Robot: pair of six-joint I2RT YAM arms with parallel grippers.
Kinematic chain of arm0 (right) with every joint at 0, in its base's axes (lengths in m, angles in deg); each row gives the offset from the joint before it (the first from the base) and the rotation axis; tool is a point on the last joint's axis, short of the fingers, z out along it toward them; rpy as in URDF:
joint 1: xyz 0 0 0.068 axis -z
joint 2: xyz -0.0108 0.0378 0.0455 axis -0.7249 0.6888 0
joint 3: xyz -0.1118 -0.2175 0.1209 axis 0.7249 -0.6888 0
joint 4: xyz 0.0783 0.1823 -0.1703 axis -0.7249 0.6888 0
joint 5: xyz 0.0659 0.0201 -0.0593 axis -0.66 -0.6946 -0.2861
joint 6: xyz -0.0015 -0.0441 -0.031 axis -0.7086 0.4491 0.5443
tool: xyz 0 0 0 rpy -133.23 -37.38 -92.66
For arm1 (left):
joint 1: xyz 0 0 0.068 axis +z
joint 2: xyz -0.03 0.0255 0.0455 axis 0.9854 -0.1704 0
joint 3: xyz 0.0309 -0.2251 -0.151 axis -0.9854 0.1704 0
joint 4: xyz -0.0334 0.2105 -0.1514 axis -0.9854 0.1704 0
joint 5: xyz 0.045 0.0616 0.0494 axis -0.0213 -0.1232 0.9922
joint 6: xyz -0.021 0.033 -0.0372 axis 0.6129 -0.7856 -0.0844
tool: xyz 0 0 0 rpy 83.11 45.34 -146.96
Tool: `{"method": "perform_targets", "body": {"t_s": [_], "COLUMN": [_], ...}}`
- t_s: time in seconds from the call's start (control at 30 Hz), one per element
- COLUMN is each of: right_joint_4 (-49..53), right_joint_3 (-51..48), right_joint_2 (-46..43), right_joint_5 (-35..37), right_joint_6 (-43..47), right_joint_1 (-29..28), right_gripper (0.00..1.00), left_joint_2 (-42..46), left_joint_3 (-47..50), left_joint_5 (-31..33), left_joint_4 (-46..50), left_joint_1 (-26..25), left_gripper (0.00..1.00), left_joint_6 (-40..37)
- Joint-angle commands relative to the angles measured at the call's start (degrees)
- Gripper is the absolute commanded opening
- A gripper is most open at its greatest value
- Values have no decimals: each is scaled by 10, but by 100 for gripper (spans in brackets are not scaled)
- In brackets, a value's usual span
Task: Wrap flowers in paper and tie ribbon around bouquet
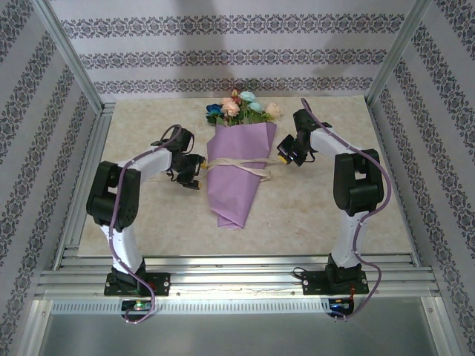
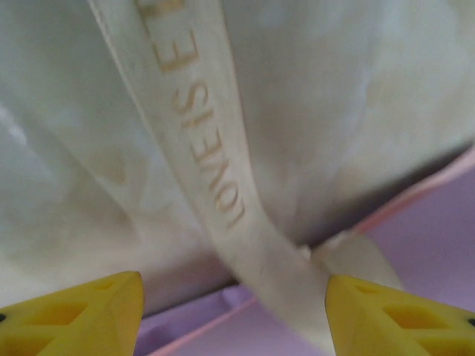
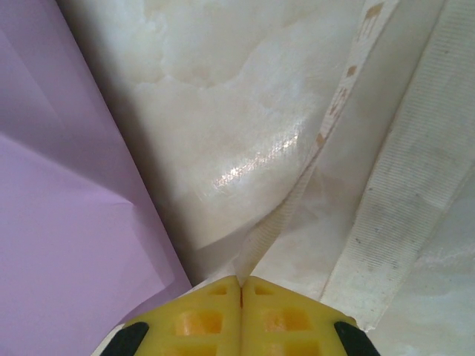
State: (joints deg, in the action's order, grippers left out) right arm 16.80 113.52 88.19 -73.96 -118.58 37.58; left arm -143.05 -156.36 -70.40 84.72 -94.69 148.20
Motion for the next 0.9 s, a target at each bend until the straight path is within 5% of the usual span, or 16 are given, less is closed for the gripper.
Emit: {"method": "perform_targets", "body": {"t_s": [0.0,0.2,0.3,0.43,0.73,0.87], "right_joint_4": [-6,-14,-14,-7,16,7], "right_joint_3": [-7,-13,-16,-16,-19,-44], "right_joint_2": [-17,-20,-26,-35,-50,-71], "right_joint_5": [-10,-13,-9,1,32,54], "right_joint_6": [6,2,1,10,47,36], "right_joint_1": [-5,-6,-7,-5,51,99], "right_gripper": [0,0,0,0,0,0], "left_joint_2": [-13,-21,-40,-42,29,39], "left_joint_3": [-5,28,33,42,69,101], "left_joint_5": [13,31,41,53,64,51], "left_joint_4": [-49,-98,-131,-162,-131,-186], "left_joint_1": [-1,-12,-8,-1,63,81], "left_gripper": [66,59,41,0,0,0], "left_joint_6": [112,180,194,202,133,141]}}
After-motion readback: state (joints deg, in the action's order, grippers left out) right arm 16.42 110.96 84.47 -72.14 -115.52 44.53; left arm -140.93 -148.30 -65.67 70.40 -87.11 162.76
